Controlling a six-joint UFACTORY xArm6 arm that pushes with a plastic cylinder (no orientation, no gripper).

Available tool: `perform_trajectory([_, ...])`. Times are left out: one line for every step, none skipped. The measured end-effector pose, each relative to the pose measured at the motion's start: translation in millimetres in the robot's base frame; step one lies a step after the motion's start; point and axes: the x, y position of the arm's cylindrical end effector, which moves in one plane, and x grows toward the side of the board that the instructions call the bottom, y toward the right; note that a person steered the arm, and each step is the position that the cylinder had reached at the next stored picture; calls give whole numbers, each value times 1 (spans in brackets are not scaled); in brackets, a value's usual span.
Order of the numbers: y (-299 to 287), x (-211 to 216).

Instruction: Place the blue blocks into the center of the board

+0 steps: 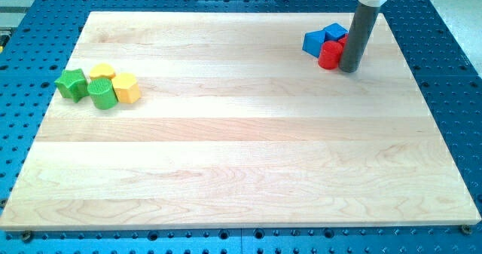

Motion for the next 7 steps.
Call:
perform_trajectory([-1, 0])
perform_trajectory([2, 9])
perform_trajectory([46, 20])
perform_trajectory([72, -6])
perform_trajectory([74, -50])
perform_trajectory([3, -81])
perform_trajectory([-51, -79])
